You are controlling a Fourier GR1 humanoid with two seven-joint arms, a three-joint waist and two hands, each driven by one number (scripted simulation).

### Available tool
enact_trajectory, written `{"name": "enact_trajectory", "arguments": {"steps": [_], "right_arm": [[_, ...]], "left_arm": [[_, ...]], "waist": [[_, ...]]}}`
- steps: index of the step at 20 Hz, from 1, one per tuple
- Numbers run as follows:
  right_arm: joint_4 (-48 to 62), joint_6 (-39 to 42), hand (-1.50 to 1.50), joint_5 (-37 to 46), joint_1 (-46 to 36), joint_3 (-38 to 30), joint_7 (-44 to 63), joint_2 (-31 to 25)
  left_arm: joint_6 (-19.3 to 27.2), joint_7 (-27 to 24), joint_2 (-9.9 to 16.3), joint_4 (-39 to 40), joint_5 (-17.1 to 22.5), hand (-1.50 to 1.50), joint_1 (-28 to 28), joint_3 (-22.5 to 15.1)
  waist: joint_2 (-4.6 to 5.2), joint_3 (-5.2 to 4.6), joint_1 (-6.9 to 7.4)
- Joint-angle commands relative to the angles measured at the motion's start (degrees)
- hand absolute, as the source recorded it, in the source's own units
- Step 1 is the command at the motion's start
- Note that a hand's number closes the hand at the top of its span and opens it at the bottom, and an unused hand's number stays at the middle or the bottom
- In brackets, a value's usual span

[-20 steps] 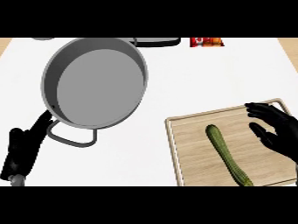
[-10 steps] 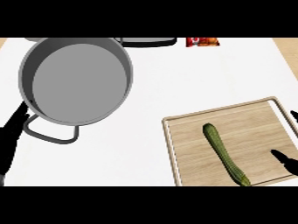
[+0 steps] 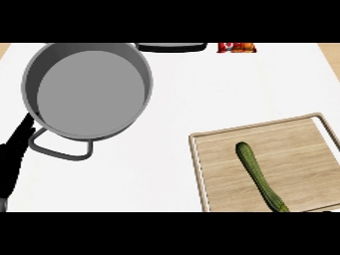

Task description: Pick the squash from the tray and place it in the pot

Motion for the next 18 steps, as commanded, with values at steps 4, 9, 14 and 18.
{"name": "enact_trajectory", "arguments": {"steps": [4, 9, 14, 18], "right_arm": [[-9.7, 11.7, -1.5, 0.2, -5.9, 3.7, 21.4, -8.4], [-8.4, 21.8, -1.5, 1.2, -14.1, 11.3, 34.5, -12.8], [-3.9, 31.8, -1.5, -5.1, -26.1, 16.5, 45.7, -9.7], [-2.6, 36.1, -1.5, -6.1, -31.6, 19.7, 52.6, -4.0]], "left_arm": [[-1.8, 0.3, 0.1, -0.9, 0.6, 0.0, 0.5, 1.3], [-1.1, 1.1, -2.0, 0.8, -2.0, 0.0, -3.0, -1.4], [-2.3, -0.8, -1.9, 2.1, -1.3, 0.0, -3.0, 0.9], [-3.3, 1.0, -2.1, 1.2, -1.1, 0.0, -2.6, 2.4]], "waist": [[0.1, -0.07, 1.11], [0.6, -0.13, 2.21], [0.53, -0.05, 2.76], [0.23, 0.04, 1.49]]}}
